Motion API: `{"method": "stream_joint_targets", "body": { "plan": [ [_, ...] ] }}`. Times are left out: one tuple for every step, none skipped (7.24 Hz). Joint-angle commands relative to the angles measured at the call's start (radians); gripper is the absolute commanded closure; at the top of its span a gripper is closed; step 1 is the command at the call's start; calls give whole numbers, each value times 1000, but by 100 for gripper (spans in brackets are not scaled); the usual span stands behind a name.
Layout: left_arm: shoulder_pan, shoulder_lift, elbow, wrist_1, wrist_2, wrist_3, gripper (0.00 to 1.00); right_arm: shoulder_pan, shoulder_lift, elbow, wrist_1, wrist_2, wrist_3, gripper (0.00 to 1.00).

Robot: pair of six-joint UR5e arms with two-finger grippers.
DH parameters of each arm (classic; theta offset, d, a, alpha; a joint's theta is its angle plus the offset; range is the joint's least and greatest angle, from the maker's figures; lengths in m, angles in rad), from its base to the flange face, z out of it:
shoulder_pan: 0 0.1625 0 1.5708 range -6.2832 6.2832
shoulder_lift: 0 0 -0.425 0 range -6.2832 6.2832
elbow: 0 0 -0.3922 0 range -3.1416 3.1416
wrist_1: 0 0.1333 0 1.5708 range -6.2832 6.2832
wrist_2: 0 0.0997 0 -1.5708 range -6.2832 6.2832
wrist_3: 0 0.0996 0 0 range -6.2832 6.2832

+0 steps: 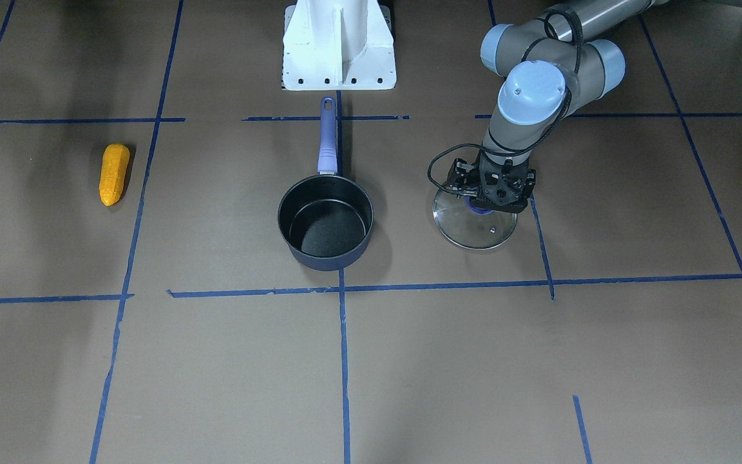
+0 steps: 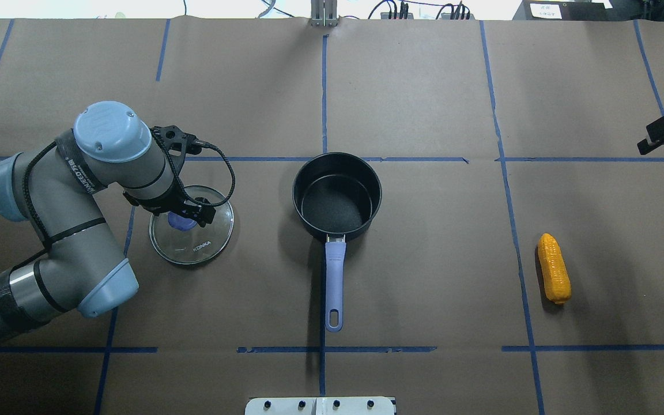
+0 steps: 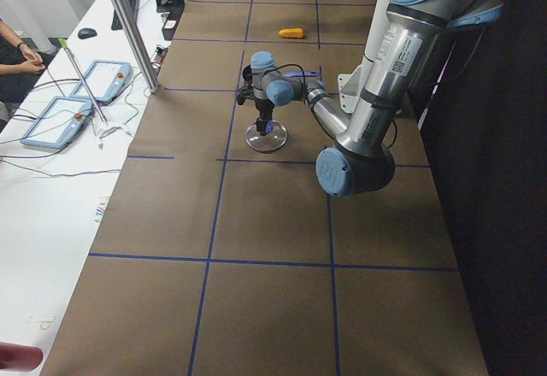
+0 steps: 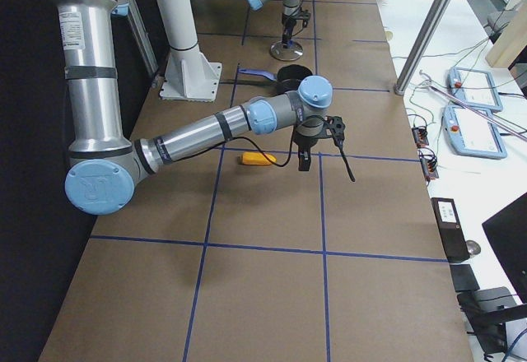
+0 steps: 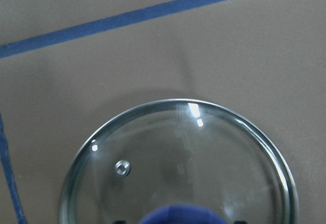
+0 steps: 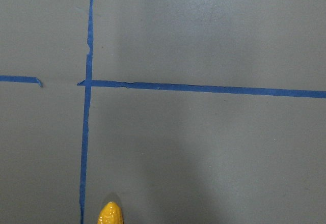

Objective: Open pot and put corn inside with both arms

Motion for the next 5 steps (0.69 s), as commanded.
{"method": "stream_joint_targets", "body": {
  "plan": [
    [-1,0,-42,54,0,0,0,-64,10,19,0,-50,72,0],
    [-2,-3,-94,136,-2,11,0,-108,6,22,40,-83,128,0],
    [-10,-5,-166,227,-3,12,0,-186,-8,20,163,-144,295,0],
    [-16,-6,-211,269,-3,12,0,-287,-52,20,295,-218,428,0],
    [-24,-6,-216,270,-3,12,0,-353,-115,19,407,-258,506,0]
  ]
}}
